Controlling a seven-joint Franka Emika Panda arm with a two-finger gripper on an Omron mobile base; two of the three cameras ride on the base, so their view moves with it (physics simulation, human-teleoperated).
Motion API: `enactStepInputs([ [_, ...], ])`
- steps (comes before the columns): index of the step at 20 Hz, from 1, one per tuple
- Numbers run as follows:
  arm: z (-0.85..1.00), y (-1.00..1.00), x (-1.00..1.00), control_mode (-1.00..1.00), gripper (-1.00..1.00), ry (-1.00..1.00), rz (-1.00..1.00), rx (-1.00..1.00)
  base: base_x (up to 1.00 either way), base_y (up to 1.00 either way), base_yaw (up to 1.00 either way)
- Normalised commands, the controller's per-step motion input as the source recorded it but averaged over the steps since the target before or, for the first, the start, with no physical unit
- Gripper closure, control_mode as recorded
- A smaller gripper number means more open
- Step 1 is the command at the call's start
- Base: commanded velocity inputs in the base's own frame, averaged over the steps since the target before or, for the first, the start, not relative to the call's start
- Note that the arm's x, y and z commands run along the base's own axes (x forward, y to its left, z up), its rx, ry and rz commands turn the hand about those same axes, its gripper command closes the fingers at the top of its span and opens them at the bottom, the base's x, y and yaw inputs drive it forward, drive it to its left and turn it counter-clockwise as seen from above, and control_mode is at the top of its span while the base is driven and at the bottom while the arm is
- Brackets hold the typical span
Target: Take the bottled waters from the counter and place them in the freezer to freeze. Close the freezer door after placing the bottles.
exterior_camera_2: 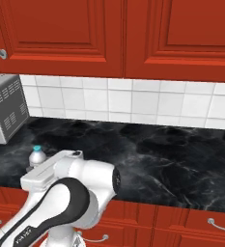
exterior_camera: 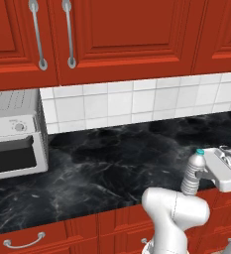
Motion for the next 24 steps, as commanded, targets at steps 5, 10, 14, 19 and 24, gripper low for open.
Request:
enactStepInputs([
  [5, 0.00, 0.02, 0.00, -1.00, 1.00, 0.01, 0.00, 0.00, 0.00, 0.00, 0.00],
  [10, 0.00, 0.01, -0.11, -1.00, 1.00, 0.00, 0.01, 0.00, 0.00, 0.00, 0.00],
  [14, 0.00, 0.00, 0.00, 1.00, 1.00, 0.00, 0.00, 0.00, -0.66, 0.16, 0.07],
  [19, 0.00, 0.00, 0.00, 1.00, 1.00, 0.00, 0.00, 0.00, -0.75, 0.36, 0.10],
  [24, 0.00, 0.00, 0.00, 1.00, 1.00, 0.00, 0.00, 0.00, -0.75, 0.46, 0.17],
])
